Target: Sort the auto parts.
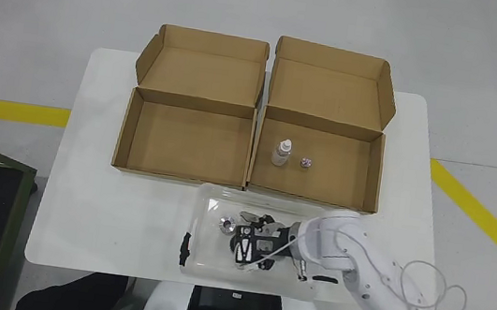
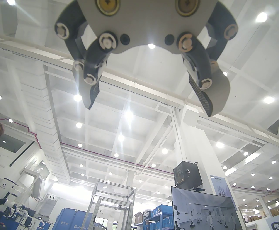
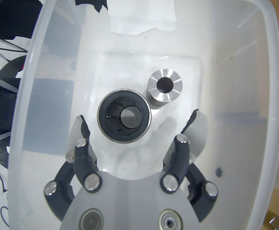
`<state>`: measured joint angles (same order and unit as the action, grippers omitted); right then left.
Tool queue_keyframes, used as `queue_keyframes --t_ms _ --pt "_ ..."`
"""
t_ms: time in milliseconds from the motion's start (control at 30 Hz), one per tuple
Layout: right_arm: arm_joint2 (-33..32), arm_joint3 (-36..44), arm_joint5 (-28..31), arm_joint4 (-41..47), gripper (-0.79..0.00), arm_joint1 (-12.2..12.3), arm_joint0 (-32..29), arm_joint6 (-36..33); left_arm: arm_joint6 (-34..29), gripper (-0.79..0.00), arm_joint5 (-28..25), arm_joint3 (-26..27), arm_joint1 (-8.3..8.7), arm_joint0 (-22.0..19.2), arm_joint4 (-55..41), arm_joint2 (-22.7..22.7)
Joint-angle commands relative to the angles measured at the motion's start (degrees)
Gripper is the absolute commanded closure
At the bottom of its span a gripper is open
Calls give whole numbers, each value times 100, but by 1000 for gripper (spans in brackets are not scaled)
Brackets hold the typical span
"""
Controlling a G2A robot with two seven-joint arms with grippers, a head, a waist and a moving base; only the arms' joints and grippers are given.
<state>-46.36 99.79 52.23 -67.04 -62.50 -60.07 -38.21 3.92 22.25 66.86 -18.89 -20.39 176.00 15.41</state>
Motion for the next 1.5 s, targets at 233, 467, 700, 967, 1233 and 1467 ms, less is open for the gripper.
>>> queue_keyframes --t_ms 233,467,700,967,1233,1467 --pt "139 -51 -32 80 -579 -23 66 56 0 -785 0 0 0 0 0 0" --pt "163 -140 -130 139 -385 -24 82 84 0 -785 0 0 0 0 0 0" --pt "78 -171 -161 338 -271 0 116 1 0 -785 0 0 0 0 0 0" --pt "-106 -33 62 526 -145 86 21 63 0 -785 0 0 0 0 0 0" --pt "-316 -285 68 749 0 140 17 305 0 -785 0 0 0 0 0 0" --pt "-432 -433 61 734 0 173 9 535 0 -785 0 0 0 0 0 0"
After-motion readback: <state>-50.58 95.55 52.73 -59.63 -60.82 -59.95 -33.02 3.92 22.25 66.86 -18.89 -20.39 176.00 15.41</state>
